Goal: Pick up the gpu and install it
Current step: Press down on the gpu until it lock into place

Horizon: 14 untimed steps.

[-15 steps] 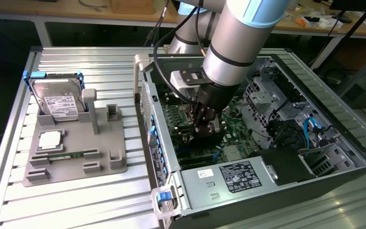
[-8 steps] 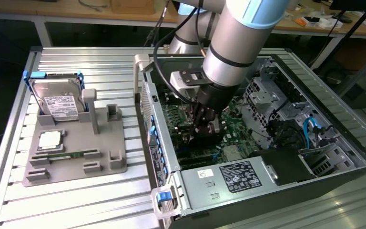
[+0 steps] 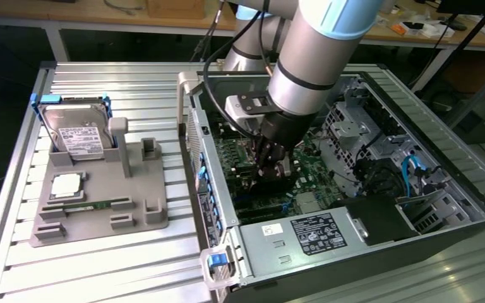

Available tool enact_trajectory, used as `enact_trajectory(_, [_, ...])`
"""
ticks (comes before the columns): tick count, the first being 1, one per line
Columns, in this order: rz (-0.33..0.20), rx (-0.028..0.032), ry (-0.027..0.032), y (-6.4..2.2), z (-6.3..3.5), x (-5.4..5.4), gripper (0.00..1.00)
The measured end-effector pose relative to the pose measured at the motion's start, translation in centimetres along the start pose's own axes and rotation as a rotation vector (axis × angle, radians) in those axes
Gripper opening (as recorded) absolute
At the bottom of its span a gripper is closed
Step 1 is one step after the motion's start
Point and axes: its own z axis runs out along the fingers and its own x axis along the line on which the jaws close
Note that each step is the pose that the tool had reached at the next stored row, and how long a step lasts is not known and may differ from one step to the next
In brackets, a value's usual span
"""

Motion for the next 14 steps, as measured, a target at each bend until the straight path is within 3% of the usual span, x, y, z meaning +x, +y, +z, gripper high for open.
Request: enact_trajectory(14, [0.0, 0.0006, -0.0007, -0.01, 0.31, 0.0, 0.11])
